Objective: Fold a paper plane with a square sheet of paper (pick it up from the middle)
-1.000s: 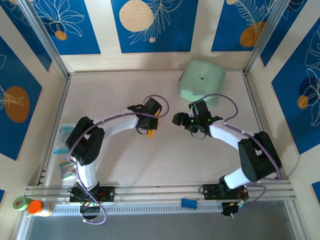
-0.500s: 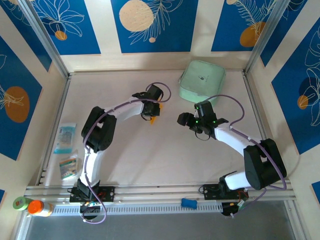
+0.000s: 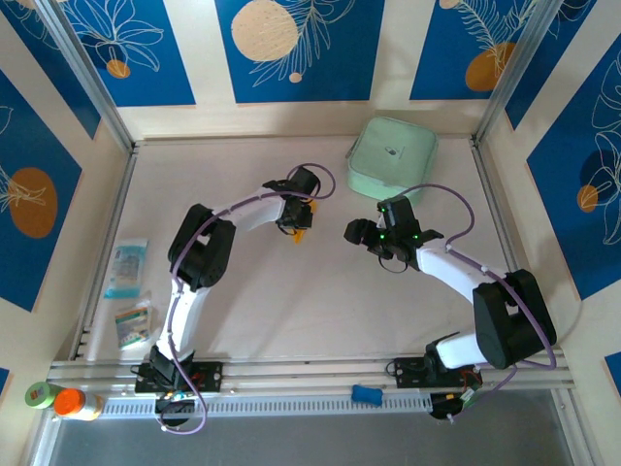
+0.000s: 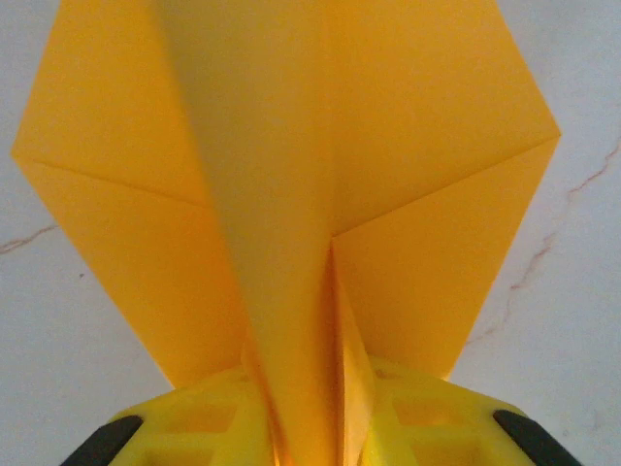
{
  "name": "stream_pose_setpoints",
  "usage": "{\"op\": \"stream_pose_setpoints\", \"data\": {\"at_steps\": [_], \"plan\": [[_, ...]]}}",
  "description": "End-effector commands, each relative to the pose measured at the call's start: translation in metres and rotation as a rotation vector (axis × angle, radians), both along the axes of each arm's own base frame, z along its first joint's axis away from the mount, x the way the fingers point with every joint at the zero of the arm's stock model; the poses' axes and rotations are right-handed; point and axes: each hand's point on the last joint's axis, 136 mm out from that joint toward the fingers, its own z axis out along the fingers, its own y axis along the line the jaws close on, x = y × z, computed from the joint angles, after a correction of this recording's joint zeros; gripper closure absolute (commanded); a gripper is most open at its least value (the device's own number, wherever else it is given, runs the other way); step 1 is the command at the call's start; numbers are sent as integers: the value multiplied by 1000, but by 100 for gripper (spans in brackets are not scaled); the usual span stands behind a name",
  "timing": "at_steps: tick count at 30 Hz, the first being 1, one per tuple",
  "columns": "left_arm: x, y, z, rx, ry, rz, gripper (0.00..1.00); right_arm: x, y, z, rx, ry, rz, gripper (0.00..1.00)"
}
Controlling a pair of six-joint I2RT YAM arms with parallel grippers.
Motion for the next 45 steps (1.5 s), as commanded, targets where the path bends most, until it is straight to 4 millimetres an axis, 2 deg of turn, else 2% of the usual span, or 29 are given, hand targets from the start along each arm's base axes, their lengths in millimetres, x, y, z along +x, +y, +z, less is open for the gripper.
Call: {"op": "stream_pose_setpoints", "data": {"at_steps": [1, 14, 25, 33, 37, 45], "plan": [[1, 0, -6, 12, 27, -8, 74, -8, -2, -1, 9, 18, 3, 27], [11, 9, -26, 111, 40, 10, 63, -7, -1, -1, 9, 20, 4, 27], [44, 14, -35, 95, 42, 43, 60, -5, -2, -1, -1, 16, -2, 27], [56, 9, -42, 87, 44, 18, 60, -4, 1, 0, 2, 13, 3, 26], [61, 4, -30, 66, 25, 16, 60, -3, 1, 1, 2, 14, 1, 26], [74, -2, 35, 11, -78, 27, 58, -2, 2, 3, 9, 12, -2, 26]]}}
